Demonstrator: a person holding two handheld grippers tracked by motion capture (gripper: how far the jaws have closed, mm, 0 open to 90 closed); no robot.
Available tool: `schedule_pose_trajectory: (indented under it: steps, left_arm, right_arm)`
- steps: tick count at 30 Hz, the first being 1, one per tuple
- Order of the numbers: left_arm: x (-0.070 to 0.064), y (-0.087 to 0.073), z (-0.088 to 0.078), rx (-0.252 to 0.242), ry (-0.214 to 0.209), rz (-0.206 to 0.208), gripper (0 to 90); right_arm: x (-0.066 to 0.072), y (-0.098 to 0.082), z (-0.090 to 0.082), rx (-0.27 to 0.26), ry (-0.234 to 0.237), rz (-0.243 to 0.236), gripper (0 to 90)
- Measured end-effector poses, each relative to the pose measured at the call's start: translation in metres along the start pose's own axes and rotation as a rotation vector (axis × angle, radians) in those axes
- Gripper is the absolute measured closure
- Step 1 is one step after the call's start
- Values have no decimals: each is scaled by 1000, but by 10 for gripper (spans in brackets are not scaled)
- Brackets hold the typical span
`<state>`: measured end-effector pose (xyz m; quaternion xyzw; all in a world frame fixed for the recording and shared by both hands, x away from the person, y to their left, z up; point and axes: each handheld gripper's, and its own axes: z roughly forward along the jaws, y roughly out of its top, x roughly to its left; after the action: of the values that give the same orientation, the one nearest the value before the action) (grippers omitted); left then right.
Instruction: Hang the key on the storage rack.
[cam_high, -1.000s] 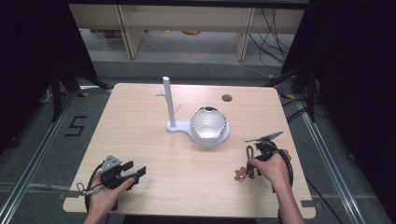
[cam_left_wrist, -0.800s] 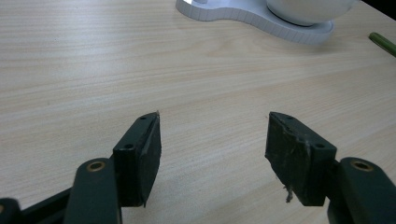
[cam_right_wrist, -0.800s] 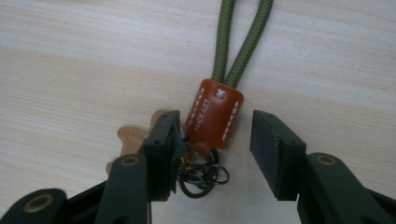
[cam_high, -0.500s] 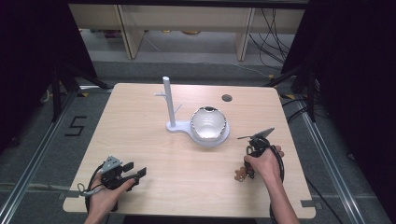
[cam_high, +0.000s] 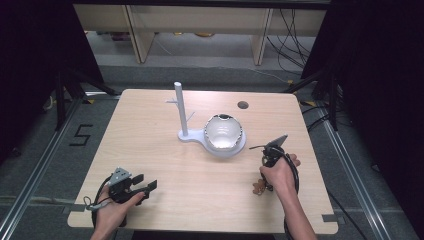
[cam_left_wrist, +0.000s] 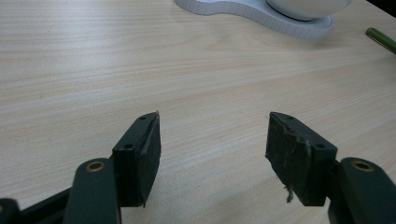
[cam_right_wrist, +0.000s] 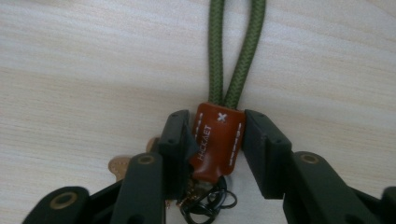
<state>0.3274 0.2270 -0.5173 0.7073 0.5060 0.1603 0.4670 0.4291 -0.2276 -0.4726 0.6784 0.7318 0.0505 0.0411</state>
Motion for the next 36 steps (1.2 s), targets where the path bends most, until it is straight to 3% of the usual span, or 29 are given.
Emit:
schedule_pose_trajectory:
  steps: [5, 12, 17, 21, 25, 28, 32, 33, 34, 36]
  left_arm:
    - [0, -1, 1, 1, -9, -6, 351]
    - [0, -2, 1, 7, 0, -2, 351]
    - [0, -2, 1, 4, 3, 0, 351]
    - [0, -3, 2, -2, -6, 5, 351]
    - [1, -2, 2, -2, -10, 22, 351]
    - [0, -3, 2, -3, -4, 11, 350]
    - [0, -3, 2, 1, 5, 9, 350]
    - [0, -3, 3, -6, -7, 4, 350]
    - [0, -3, 3, -11, -8, 7, 350]
    - [-1, -3, 4, -12, -8, -2, 350]
  right_arm:
    - [-1, -2, 0, -4, -12, -31, 674]
    - [-2, -5, -2, -16, 17, -42, 684]
    - [-6, -10, -6, -69, 23, -45, 685]
    - [-8, -17, -13, -121, 64, -65, 686]
    - [-10, -21, -17, -168, 82, -67, 686]
    - [-10, -26, -21, -213, 94, -55, 685]
    - [-12, -33, -23, -263, 118, -71, 685]
    - [-13, -35, -24, -273, 128, -80, 685]
    - [-16, -37, -21, -316, 143, -125, 685]
    - [-16, -41, -22, -343, 152, -125, 685]
